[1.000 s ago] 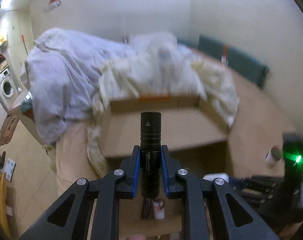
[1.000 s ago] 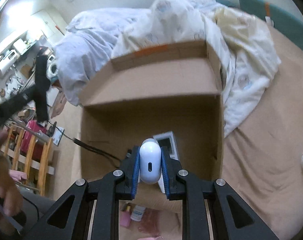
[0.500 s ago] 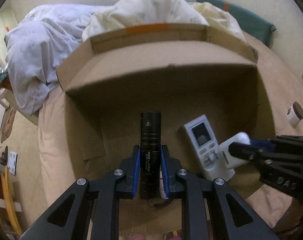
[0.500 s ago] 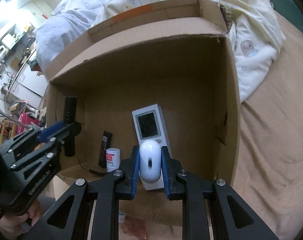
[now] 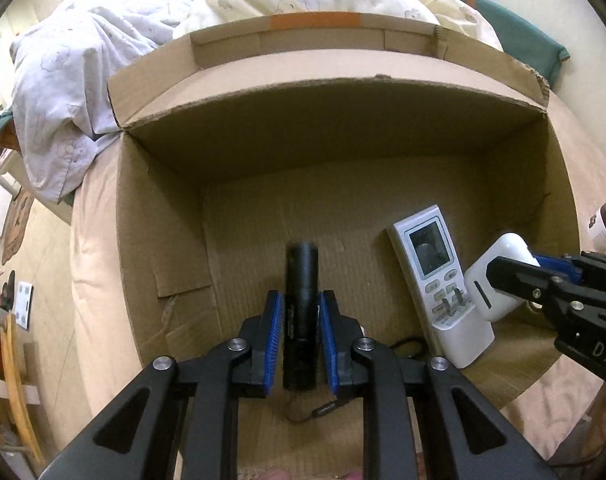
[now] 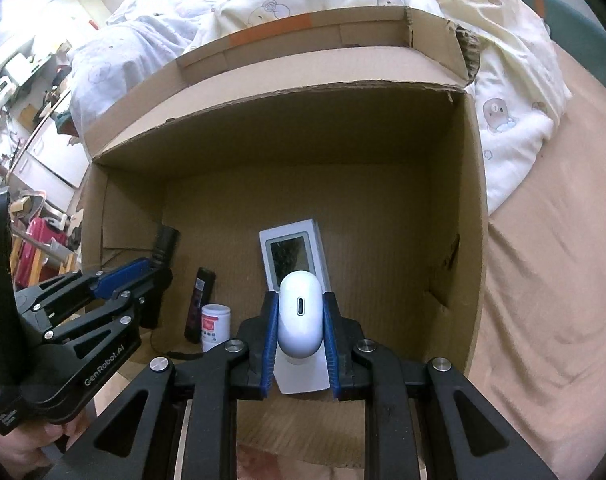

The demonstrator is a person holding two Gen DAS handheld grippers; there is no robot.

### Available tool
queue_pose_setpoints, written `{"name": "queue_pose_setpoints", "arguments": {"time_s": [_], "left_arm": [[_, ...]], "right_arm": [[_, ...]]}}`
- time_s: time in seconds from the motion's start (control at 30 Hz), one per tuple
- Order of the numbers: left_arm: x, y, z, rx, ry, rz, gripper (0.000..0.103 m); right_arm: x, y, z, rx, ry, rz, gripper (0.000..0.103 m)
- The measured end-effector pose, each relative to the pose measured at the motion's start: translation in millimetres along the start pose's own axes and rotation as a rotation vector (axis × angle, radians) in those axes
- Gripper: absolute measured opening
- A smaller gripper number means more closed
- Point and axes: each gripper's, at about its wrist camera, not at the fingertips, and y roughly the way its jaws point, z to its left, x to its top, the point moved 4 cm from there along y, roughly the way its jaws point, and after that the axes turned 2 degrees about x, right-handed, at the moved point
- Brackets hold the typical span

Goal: Organize rigid objects
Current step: 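Open both tools to release the flashlight and earbud case, then withdraw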

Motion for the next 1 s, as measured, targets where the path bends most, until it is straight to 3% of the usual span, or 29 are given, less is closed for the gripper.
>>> {"name": "queue_pose_setpoints", "arguments": {"time_s": [0.07,0.1,0.13,0.17,0.23,0.33,0.37,0.4,0.43,1.0], "left_arm": [[0,-1,0,0.003,0.001,-0.003,0.024],[0,-3,0,-0.005,-0.003,-0.002,0.034],[1,-4,-1,-0.01,-0.007,-0.001,0.042],[1,-5,0,-0.014,-0.016,-0.001,0.057],[1,-9,2,-0.021,-0.032,-0.002,0.064],[3,-13,4,-0.029,-0.051,0.004,0.079],[3,-14,4,-0.03,-0.058,0.004,0.085],[3,-16,5,-0.033,-0.066,0.002,0.085],[3,-17,5,-0.033,-0.069,0.003,0.085],[-8,-51,16,-0.004,-0.063,0.026,0.085]], "right_arm": [[0,0,0,-0.006,-0.001,-0.001,0.023],[1,0,0,-0.005,0.0,-0.003,0.025],[0,-1,0,0.002,0.003,-0.005,0.033],[1,-2,1,0.01,0.006,-0.008,0.047],[3,-7,1,0.029,0.014,-0.031,0.073],[8,-17,1,0.052,0.024,-0.062,0.076],[9,-19,0,0.055,0.028,-0.069,0.084],[10,-21,0,0.053,0.032,-0.079,0.09],[10,-22,-1,0.05,0.035,-0.087,0.102],[9,-34,3,0.057,0.035,-0.105,0.103]]}}
